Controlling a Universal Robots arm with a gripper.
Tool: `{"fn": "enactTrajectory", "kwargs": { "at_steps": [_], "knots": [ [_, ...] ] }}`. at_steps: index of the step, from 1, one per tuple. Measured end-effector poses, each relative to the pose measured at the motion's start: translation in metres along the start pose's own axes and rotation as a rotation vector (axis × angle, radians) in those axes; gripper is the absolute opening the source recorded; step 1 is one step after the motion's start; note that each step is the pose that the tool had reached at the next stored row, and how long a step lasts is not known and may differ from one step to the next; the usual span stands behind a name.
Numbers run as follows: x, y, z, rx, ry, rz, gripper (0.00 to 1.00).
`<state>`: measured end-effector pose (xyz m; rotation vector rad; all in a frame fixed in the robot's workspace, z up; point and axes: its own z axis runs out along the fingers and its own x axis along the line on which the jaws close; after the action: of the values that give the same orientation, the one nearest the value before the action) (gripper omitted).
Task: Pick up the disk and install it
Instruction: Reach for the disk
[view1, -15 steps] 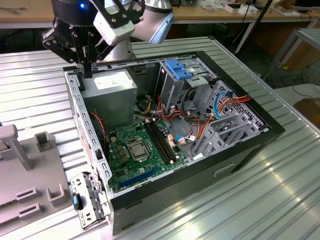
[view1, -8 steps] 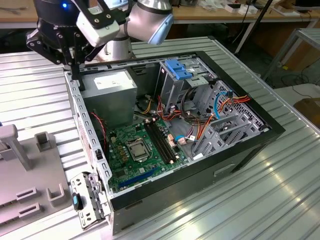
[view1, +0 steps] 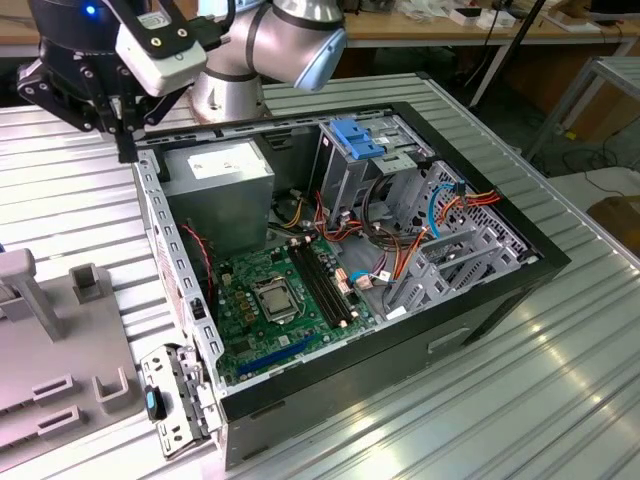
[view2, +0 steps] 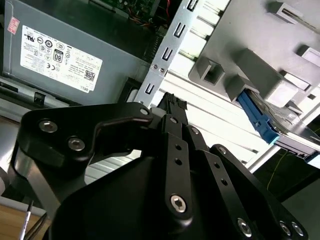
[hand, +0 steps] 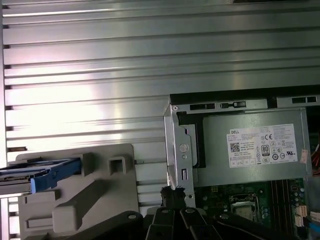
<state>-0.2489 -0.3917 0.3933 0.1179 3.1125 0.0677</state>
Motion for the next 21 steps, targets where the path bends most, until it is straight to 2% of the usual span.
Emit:
{"fn": "enactTrajectory", "kwargs": {
  "at_steps": [7,8,21],
  "knots": [
    [0.0159,-0.0003,-0.0004,-0.0001,-0.0001,0.000,0.11],
    [0.0210,-0.0005,-0.0006,0.0000,0.0000,0.000,0.11],
    [0.0598,-0.0016,-0.0015,0.0000,0.0000,0.000,0.11]
  ]
}}
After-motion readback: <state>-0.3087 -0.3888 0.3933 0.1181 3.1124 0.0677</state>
